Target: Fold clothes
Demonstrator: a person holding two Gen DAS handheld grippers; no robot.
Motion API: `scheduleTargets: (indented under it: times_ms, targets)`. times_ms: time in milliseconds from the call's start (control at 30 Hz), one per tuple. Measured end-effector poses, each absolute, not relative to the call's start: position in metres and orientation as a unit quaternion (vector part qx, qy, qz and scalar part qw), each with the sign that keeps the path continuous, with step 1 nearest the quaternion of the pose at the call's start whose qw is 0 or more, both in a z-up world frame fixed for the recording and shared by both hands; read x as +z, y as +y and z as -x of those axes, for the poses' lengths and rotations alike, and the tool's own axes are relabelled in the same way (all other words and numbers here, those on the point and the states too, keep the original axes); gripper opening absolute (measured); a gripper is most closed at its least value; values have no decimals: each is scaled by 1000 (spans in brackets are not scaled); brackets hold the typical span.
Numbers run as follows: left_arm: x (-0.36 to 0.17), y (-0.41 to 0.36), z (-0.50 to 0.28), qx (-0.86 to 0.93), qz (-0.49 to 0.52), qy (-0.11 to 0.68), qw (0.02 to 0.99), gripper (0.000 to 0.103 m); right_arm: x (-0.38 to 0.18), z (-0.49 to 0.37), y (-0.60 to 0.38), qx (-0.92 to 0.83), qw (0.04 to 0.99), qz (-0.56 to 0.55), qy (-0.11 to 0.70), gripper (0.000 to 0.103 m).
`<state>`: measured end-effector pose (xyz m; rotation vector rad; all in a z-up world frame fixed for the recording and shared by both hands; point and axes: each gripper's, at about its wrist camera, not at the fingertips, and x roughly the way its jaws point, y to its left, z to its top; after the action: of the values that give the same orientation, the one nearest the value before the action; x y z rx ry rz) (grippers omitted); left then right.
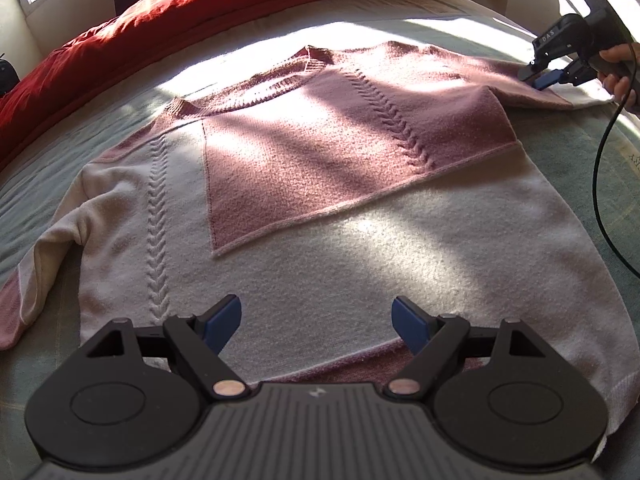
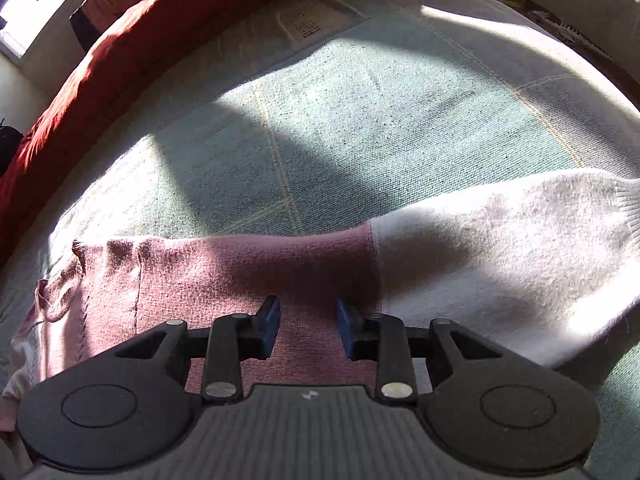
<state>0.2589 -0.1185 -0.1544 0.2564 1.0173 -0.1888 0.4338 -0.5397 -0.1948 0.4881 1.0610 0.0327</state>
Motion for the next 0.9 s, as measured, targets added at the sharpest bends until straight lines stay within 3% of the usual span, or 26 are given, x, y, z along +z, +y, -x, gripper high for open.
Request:
scheduleTargets:
  times_ms: [267, 400, 700, 900]
  targets:
    - [-157, -123, -260, -102, -120, 479, 864, 82, -172, -436, -538, -9, 850, -212, 482, 38]
    - [-154, -123, -259, -102, -127, 473, 866, 82, -190, -463, -532, -62, 846, -187, 496, 38]
    - [-154, -113, -261, -90, -112, 472, 870, 83, -158, -485, -554, -58, 874, -209, 435, 40]
    - [-156, -118, -259, -102, -117, 471, 868, 83, -175, -492, -538, -19, 851, -184, 492, 40]
